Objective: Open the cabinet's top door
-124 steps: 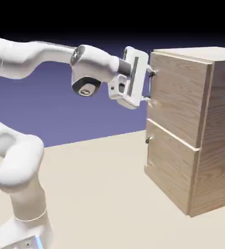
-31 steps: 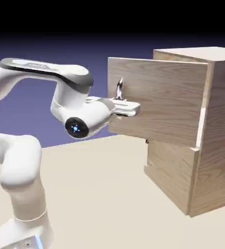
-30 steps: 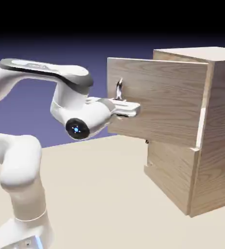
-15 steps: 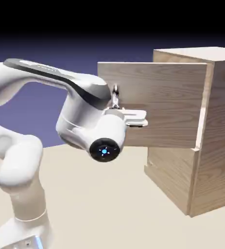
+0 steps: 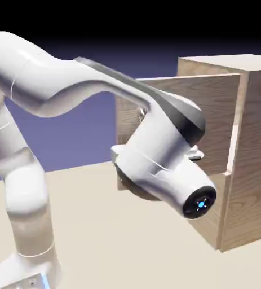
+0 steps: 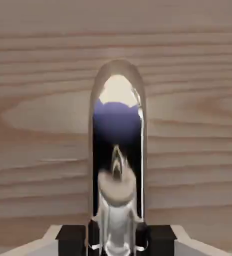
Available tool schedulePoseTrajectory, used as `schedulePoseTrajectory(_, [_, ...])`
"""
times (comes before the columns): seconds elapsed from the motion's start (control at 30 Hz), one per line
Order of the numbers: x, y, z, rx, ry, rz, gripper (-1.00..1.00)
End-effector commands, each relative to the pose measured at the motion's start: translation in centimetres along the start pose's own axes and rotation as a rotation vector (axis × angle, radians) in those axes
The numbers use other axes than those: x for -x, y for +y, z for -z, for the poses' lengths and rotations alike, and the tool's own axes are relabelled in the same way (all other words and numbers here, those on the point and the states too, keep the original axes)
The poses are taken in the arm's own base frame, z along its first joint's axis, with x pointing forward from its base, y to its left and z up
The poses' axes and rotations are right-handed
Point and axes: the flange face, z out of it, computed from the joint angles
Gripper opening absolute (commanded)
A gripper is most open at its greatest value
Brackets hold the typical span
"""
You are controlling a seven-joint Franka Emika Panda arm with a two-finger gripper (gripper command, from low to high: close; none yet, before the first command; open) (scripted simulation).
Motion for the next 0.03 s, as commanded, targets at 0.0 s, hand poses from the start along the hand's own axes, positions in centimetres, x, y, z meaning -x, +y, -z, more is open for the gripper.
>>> schedulePoseTrajectory(0.0, [-0.03, 0.02, 0.01, 0.0, 0.0, 0.0, 1.0])
